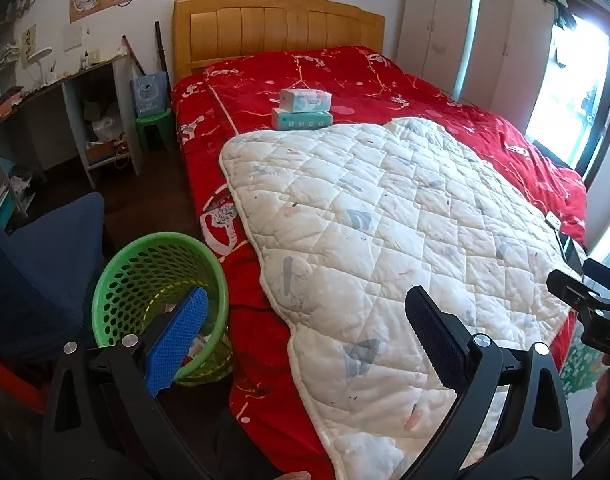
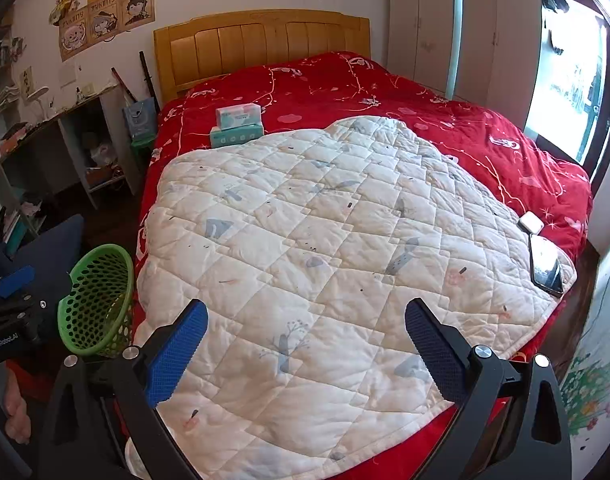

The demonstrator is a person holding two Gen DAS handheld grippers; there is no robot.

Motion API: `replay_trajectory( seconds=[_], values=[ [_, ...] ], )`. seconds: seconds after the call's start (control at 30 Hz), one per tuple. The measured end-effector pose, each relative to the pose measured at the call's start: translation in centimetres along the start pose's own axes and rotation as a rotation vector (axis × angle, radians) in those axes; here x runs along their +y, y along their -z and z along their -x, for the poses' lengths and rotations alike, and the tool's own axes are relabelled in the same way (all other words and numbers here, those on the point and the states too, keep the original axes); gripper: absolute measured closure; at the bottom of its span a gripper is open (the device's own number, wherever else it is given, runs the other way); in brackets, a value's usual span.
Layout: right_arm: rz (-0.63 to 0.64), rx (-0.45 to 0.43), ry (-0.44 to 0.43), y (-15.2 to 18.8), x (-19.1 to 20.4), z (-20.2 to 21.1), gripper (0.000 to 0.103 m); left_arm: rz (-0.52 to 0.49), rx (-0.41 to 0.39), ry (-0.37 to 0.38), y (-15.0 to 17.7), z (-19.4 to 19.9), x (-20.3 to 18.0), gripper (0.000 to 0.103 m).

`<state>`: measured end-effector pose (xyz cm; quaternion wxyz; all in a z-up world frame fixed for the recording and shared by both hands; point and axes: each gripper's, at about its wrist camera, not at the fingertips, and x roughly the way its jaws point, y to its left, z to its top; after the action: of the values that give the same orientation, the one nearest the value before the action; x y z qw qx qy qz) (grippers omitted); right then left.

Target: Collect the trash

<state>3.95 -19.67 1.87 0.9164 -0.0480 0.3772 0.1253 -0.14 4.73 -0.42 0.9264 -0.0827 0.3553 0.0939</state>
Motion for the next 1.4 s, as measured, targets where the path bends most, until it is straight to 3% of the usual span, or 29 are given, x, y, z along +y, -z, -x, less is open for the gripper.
replay_trajectory(
  seconds=[1.4],
  values=[
    [0.013,-0.012,0.022,-0.67,-0.41,-0.04,0.007,0.001,-0.024,-0.023,0.12,0.01,-0.33,0.005]
  ],
)
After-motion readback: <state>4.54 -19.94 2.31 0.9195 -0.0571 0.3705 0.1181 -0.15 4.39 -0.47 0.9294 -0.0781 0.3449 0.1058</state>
